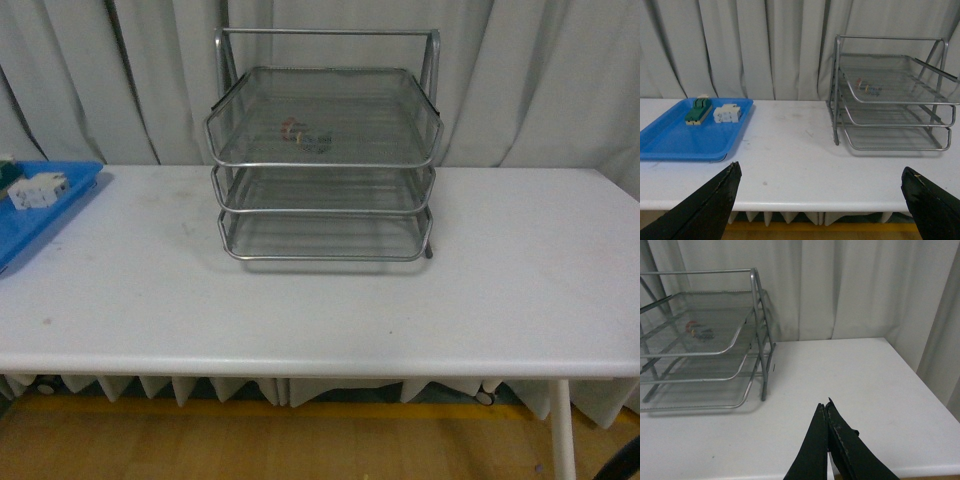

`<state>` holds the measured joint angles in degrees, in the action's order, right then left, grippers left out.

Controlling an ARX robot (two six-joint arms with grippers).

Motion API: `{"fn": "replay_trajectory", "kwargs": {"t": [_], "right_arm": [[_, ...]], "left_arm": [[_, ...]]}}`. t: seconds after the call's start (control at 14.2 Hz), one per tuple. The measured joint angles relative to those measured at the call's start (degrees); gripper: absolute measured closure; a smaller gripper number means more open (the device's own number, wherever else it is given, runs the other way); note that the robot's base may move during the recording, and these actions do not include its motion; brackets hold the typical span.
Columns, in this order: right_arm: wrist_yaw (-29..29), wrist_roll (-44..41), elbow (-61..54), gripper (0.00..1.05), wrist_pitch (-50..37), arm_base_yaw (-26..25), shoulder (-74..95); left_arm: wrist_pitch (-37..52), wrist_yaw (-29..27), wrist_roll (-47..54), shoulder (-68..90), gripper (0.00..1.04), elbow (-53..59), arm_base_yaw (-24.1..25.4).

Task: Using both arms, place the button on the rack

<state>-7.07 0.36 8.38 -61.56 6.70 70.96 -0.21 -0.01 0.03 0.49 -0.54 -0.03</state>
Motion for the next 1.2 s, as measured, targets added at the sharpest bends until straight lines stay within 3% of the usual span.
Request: {"fn": "replay_trajectory", "kwargs": {"t": [0.21, 0.35, 0.85, 1.2], "right_arm": [[1.97, 0.0, -3.63, 1.03, 6.12, -1.99, -10.01], [6.36, -0.04, -5.57, 1.03, 11.61, -6.75, -17.09], [6.86, -0.04, -7.72, 1.03, 33.7, -6.97, -42.8], [6.86, -0.04, -7.72, 1.03, 39.74, -6.97, -49.11]], "left_arm": [[0.0, 0.0, 0.0, 0.0, 0.07, 0.0, 0.0], [0.0, -0.02, 0.0, 0.0, 0.07, 0.0, 0.0], [0.0, 0.0, 0.0, 0.0, 0.07, 0.0, 0.0], [0.0, 0.0, 0.0, 0.0, 0.07, 0.0, 0.0]]}}
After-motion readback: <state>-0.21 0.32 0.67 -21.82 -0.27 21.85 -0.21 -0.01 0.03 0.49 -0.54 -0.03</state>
